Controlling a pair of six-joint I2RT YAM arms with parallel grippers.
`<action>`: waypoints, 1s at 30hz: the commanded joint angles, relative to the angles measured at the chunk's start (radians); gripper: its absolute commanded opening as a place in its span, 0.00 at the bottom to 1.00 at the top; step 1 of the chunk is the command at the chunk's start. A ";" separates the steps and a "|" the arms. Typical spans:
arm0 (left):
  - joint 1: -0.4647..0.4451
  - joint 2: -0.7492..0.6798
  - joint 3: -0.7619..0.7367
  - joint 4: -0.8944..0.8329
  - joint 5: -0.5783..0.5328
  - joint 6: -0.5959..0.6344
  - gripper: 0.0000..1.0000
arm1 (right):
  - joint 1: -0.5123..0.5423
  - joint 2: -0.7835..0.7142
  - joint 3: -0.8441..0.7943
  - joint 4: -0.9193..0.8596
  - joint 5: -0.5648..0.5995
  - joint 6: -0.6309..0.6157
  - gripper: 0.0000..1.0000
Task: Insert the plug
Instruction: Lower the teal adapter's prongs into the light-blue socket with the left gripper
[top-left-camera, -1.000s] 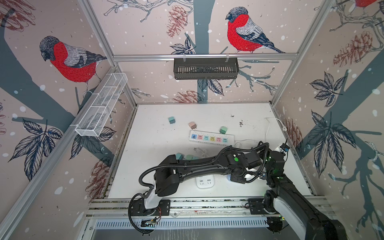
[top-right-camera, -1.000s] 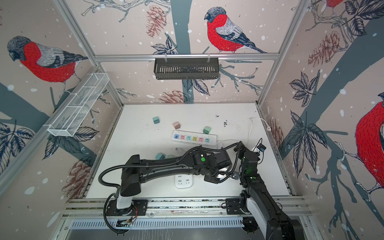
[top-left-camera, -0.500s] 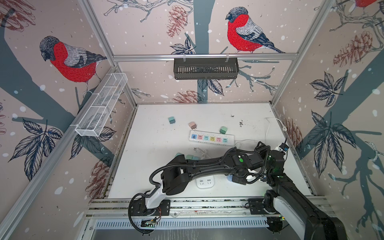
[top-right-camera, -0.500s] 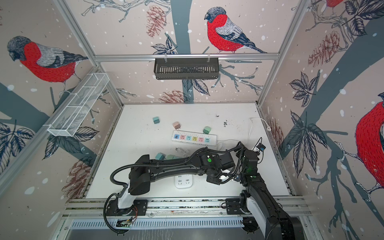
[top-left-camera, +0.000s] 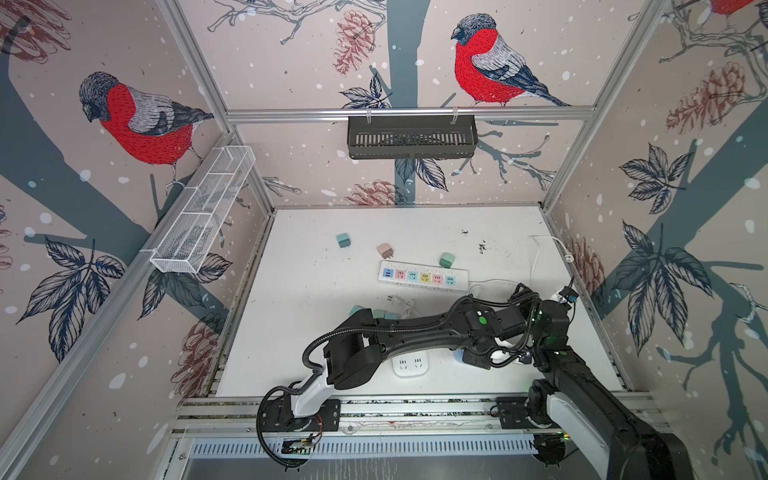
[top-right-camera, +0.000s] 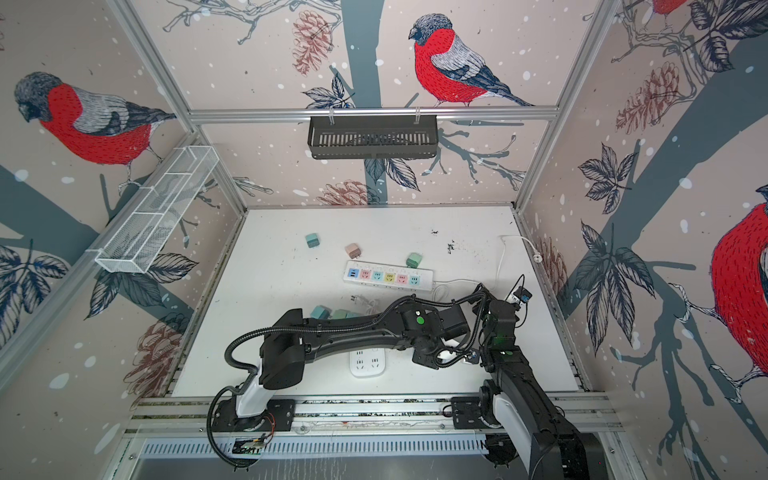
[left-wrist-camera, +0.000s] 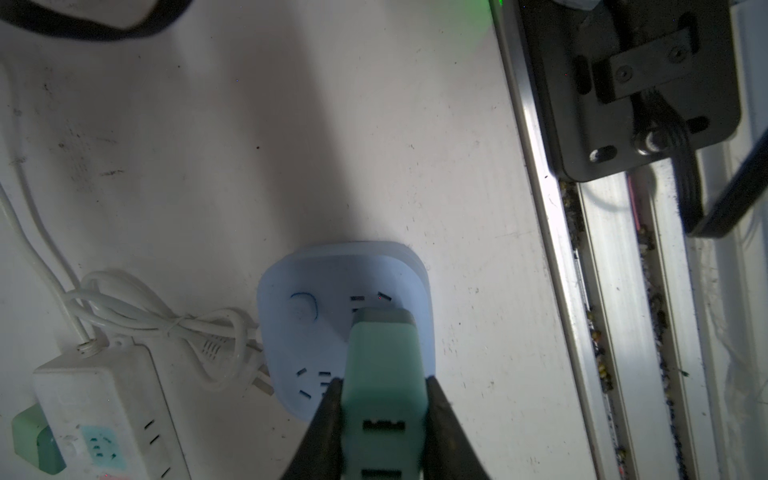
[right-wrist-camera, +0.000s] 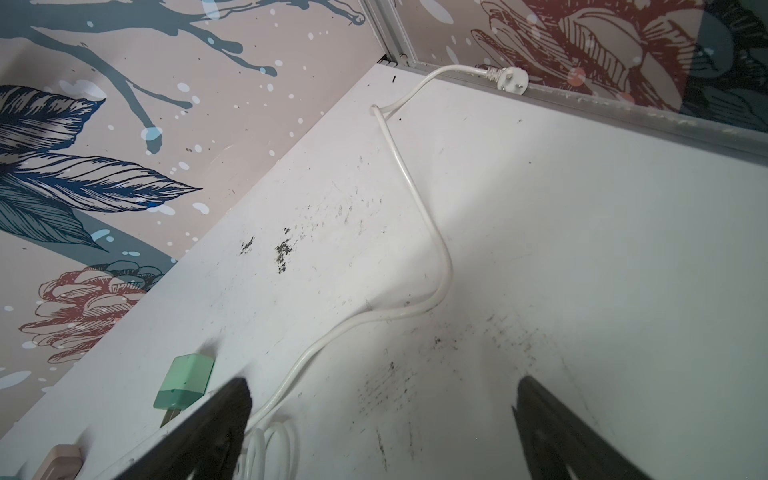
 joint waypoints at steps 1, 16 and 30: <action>0.007 -0.004 -0.010 0.055 0.008 -0.007 0.00 | 0.000 0.001 0.005 0.022 -0.003 0.002 1.00; 0.015 0.025 -0.006 0.046 0.012 -0.013 0.00 | -0.002 0.004 0.006 0.022 -0.006 0.003 1.00; 0.016 0.036 0.012 0.079 0.060 -0.017 0.00 | -0.002 0.006 0.009 0.017 -0.007 0.004 1.00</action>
